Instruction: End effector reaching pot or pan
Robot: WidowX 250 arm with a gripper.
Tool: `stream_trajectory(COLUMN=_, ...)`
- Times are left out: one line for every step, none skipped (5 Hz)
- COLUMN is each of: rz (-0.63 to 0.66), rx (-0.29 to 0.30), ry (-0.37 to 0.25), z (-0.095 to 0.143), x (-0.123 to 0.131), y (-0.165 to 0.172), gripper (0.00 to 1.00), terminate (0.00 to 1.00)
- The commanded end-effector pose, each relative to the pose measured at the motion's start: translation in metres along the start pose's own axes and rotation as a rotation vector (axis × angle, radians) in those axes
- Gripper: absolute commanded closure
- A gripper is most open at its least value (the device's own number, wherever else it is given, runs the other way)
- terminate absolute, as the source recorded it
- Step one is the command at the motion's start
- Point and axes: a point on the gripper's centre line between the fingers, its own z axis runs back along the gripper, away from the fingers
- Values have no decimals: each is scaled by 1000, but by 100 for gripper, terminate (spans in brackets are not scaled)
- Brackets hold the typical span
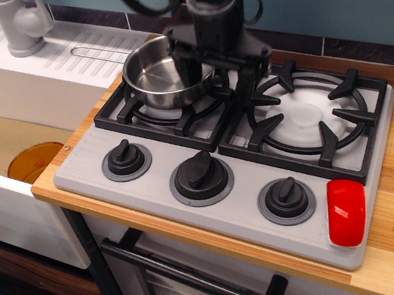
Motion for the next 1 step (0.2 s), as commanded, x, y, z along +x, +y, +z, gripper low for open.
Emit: stream_trajectory(rz=9, rx=-8, ry=-90, z=9, x=1, y=-6, gripper=0, terminate=100)
